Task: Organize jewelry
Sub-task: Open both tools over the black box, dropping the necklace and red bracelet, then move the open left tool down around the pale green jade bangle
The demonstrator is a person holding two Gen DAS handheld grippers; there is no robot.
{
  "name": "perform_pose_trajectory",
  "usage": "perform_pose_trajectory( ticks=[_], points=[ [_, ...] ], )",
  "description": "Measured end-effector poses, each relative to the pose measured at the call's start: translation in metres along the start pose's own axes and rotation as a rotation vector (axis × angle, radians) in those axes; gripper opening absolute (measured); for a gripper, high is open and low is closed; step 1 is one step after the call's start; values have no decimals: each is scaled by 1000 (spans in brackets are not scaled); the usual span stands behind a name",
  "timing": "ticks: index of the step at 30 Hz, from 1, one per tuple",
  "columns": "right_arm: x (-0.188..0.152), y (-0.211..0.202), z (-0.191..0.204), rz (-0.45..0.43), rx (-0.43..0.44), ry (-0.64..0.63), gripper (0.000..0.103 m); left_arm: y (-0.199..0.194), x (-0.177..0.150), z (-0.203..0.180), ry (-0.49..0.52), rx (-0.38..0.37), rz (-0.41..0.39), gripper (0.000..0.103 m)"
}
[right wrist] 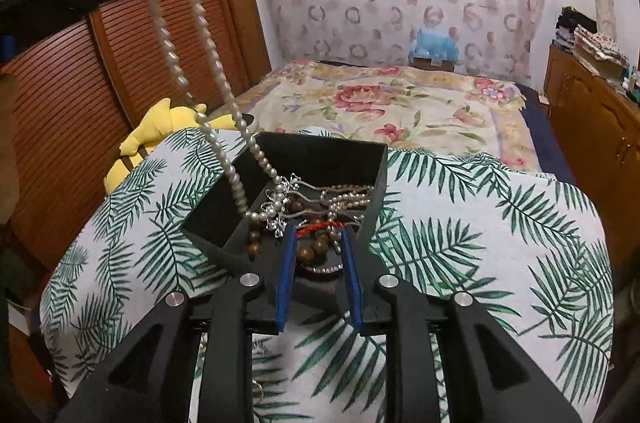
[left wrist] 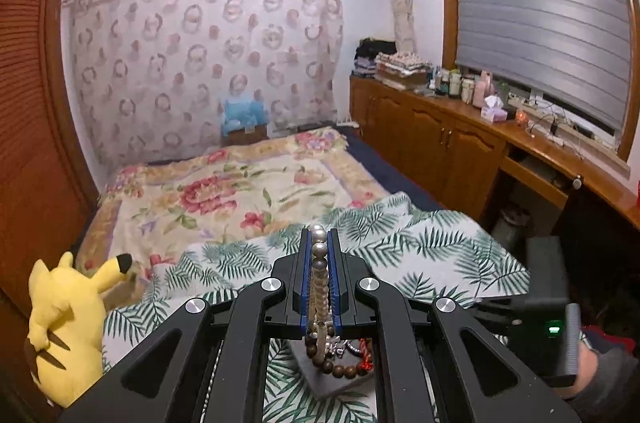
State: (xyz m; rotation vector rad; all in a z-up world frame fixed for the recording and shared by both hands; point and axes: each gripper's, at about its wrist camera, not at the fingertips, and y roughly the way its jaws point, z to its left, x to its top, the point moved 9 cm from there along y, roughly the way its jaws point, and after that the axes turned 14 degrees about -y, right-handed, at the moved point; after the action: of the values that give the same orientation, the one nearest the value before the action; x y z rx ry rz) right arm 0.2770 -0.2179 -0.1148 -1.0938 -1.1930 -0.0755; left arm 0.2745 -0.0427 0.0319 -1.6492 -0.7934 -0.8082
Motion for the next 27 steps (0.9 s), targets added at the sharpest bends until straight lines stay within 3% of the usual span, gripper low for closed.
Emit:
perform_pose_trajectory(
  ticks=[5,11,27],
  points=[
    [-5,-11,8,-19,4,-13,25,12,-10,1,4,7,39,8],
    [-16,-32,23,-48,8,-27,25,3,-30,3,0,6,41,24],
    [-77,-71,53,-18,-26,-48,25,-28,-133,13,-23,6,103,44]
  ],
)
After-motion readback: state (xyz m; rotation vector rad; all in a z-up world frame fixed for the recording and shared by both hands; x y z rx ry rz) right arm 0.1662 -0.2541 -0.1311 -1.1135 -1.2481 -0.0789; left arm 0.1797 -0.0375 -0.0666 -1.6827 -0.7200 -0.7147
